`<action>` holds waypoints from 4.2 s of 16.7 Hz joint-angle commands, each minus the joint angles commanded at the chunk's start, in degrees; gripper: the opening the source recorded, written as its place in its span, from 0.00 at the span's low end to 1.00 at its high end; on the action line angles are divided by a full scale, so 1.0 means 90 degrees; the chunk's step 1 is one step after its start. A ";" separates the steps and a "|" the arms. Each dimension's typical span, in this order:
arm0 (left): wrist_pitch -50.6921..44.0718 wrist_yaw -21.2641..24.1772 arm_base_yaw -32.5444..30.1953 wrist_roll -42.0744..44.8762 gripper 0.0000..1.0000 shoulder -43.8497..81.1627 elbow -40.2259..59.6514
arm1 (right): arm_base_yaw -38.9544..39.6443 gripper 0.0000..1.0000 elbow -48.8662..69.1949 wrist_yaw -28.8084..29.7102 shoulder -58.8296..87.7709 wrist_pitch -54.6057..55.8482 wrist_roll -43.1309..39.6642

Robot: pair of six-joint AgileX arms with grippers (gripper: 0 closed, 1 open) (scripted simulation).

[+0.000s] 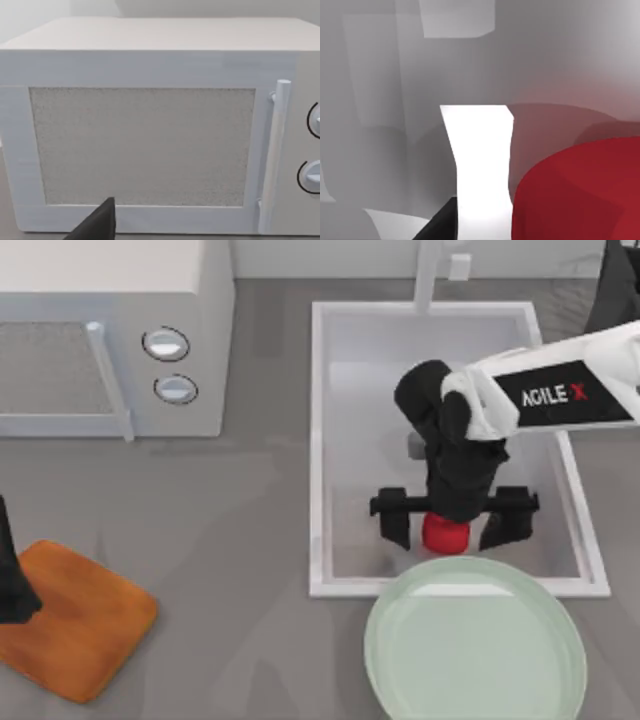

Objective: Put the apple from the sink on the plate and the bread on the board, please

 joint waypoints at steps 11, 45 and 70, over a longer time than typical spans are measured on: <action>0.0000 0.0000 0.0000 0.0000 1.00 0.0000 0.0000 | 0.0000 0.00 0.0000 0.0000 0.0000 0.0000 0.0000; 0.0000 0.0000 0.0000 0.0000 1.00 0.0000 0.0000 | 0.1037 0.00 -0.0479 0.0028 -0.3831 -0.2857 0.0943; 0.0000 0.0000 0.0000 0.0000 1.00 0.0000 0.0000 | 0.1667 0.75 -0.1708 -0.0038 -0.5086 -0.3378 0.1598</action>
